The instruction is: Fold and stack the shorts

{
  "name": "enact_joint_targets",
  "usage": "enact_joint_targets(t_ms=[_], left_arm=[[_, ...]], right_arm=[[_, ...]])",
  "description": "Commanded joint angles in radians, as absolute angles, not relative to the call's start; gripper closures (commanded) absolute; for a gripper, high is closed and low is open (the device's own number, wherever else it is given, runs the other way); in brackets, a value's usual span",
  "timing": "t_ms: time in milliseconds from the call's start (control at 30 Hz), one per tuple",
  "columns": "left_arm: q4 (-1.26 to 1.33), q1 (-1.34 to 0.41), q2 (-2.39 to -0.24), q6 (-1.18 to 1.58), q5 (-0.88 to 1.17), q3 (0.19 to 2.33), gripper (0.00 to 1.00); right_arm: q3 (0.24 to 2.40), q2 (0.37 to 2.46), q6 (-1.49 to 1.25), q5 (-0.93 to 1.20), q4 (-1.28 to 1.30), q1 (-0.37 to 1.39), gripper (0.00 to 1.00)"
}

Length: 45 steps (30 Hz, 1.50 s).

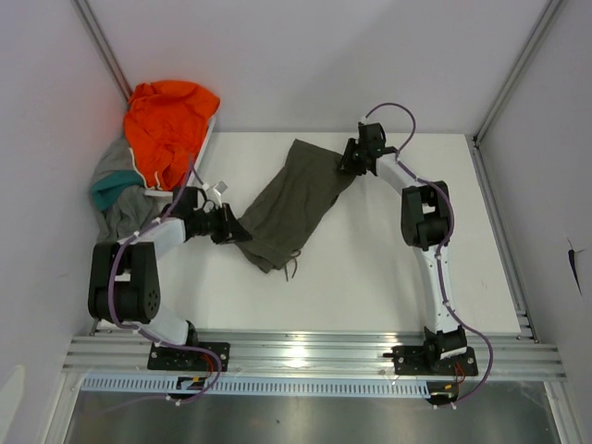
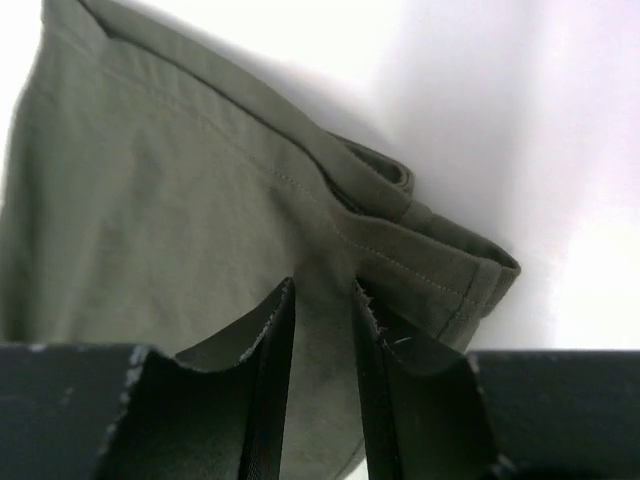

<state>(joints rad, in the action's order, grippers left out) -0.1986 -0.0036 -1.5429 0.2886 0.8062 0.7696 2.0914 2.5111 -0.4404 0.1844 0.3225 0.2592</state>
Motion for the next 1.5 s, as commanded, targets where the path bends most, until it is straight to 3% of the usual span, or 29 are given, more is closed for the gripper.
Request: enact_joint_targets(t_ms=[0, 133, 333, 567, 733, 833, 867, 967, 1000, 1067, 1100, 1467], left_arm=[[-0.352, 0.046, -1.578, 0.166, 0.83, 0.955, 1.0], [-0.588, 0.058, -1.763, -0.022, 0.856, 1.182, 1.0], [-0.947, 0.06, -2.057, -0.207, 0.914, 1.685, 1.0], [-1.143, 0.058, -2.279, -0.317, 0.859, 2.049, 1.0], [-1.238, 0.025, -2.368, -0.4, 0.684, 2.268, 0.99], [-1.27, 0.0, -2.379, -0.452, 0.611, 2.286, 0.99], [-1.279, -0.023, -2.379, -0.468, 0.597, 2.283, 0.97], [-1.302, -0.037, -2.387, -0.492, 0.549, 2.287, 0.72], [-1.313, -0.037, -2.385, -0.502, 0.539, 2.281, 0.53], [-1.313, -0.034, -2.364, -0.509, 0.531, 2.275, 0.27], [-1.305, -0.031, -2.353, -0.509, 0.528, 2.269, 0.01], [-1.276, 0.036, -2.186, -0.442, 0.503, 2.281, 0.01]], right_arm=[[2.062, 2.488, -0.328, -0.047, 0.511, 0.255, 0.67], [1.817, 2.334, -0.318, -0.123, 0.454, 0.258, 0.69], [1.432, 2.139, -0.34, -0.253, 0.367, 0.328, 0.7], [1.033, 1.823, -0.446, -0.383, 0.318, 0.475, 0.69], [0.934, 1.662, -0.473, -0.451, 0.341, 0.52, 0.67], [0.952, 1.643, -0.427, -0.45, 0.339, 0.47, 0.67], [0.965, 1.647, -0.413, -0.448, 0.342, 0.438, 0.67], [1.022, 1.674, -0.373, -0.456, 0.354, 0.416, 0.61], [1.037, 1.674, -0.367, -0.462, 0.354, 0.416, 0.59], [1.051, 1.671, -0.356, -0.451, 0.348, 0.416, 0.55], [1.058, 1.671, -0.354, -0.449, 0.348, 0.417, 0.53], [1.118, 1.615, -0.345, -0.384, 0.293, 0.503, 0.43]])
